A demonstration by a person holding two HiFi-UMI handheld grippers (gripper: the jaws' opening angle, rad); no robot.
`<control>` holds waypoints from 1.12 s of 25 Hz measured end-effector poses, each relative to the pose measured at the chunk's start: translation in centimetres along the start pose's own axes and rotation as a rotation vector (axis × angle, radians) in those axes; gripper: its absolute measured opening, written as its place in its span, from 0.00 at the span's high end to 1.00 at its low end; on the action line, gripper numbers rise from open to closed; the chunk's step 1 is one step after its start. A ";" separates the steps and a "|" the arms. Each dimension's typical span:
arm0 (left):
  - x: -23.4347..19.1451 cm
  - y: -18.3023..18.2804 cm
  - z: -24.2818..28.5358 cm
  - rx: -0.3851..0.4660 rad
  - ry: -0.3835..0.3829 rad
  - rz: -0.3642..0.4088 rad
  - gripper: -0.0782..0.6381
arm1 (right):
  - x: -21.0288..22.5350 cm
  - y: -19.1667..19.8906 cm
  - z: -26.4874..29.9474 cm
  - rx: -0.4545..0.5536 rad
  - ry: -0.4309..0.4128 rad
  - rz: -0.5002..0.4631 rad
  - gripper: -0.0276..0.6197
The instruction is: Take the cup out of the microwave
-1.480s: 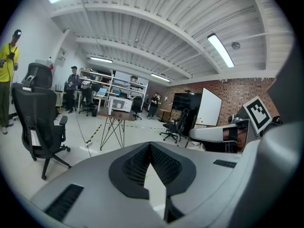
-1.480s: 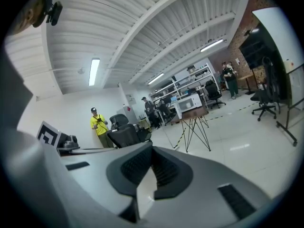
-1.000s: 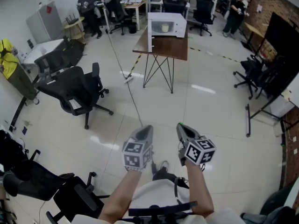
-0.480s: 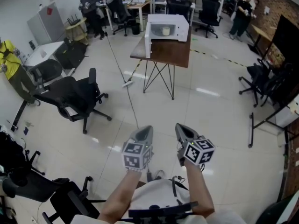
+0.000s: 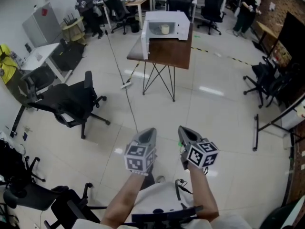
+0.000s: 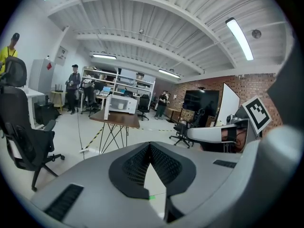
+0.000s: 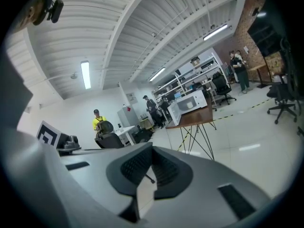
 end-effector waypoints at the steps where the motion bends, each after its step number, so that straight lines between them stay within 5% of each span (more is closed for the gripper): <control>1: -0.1 -0.1 0.7 -0.001 0.004 0.000 0.90 | 0.6 -0.2 0.3 0.003 0.007 0.003 0.96; 11: -2.9 -3.1 9.2 0.001 0.044 -0.001 0.90 | 5.8 -3.5 6.5 0.019 0.045 0.009 0.96; 28: -13.7 -9.7 22.4 -0.012 0.042 -0.020 0.90 | 11.3 -8.6 23.5 -0.004 0.042 0.025 0.96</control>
Point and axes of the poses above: the fingertips, and each gripper's own axes: z forward along the fingers, x to its right, y out of its underside, the point moved 2 cm from there along -z, backward along the fingers, and after that the axes turned 6 degrees about x, right-handed, at the moved point
